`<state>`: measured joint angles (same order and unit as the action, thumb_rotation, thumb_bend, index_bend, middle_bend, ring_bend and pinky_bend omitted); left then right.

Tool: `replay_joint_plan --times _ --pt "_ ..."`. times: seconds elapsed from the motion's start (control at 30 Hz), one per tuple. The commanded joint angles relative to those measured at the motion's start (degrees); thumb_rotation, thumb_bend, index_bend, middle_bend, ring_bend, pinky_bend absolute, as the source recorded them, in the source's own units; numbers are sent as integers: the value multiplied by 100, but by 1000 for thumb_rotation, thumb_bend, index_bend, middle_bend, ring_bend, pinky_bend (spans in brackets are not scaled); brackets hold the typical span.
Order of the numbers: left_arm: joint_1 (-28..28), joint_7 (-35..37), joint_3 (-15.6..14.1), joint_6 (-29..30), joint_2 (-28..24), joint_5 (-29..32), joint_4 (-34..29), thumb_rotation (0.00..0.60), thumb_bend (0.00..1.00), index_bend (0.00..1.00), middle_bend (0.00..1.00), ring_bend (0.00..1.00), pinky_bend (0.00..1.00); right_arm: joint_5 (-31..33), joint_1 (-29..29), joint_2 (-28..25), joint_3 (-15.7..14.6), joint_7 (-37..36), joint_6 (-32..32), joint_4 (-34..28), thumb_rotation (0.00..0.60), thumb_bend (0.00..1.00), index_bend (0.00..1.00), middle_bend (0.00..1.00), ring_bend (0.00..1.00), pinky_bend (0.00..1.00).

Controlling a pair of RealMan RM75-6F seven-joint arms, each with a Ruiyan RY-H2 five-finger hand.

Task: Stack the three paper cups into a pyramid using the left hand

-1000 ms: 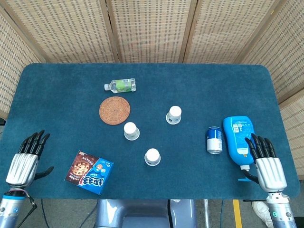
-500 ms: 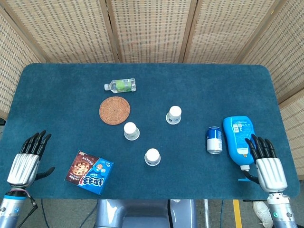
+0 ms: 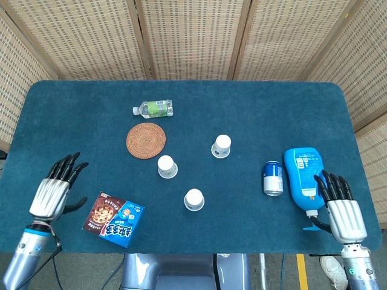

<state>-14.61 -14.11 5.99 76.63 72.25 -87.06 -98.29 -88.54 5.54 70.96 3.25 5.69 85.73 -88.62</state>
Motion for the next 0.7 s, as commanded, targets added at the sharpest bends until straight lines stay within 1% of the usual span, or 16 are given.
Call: replay_joint_plan --times 0.03,0.17,0.27,0.43,0.57,0.7 --pt "-661 -585 456 -840 121 703 -314 600 252 171 0 0 91 82 25 -21 29 -99 -78 39 600 153 33 0 0 105" --pt "-1286 -1178 796 -1538 363 1479 -306 600 253 184 0 0 91 206 49 -44 69 -264 -178 94 600 152 33 0 0 105" --pt "-1732 -1688 944 -1928 579 2098 -240 600 253 185 0 0 91 285 66 -59 86 -376 -255 142 600 152 33 0 0 105" --pt "-2251 -2330 1014 -2135 932 2744 -57 600 253 183 0 0 91 379 82 -87 106 -510 -344 197 600 152 33 0 0 105" --pt "-2692 -2676 1092 -2249 1283 3276 143 600 256 199 0 0 91 483 74 -114 127 -640 -403 264 600 152 34 0 0 105" --pt "-3075 -3021 1072 -2270 1589 3807 411 600 257 205 0 0 91 550 56 -151 140 -775 -428 305 600 152 34 0 0 105"
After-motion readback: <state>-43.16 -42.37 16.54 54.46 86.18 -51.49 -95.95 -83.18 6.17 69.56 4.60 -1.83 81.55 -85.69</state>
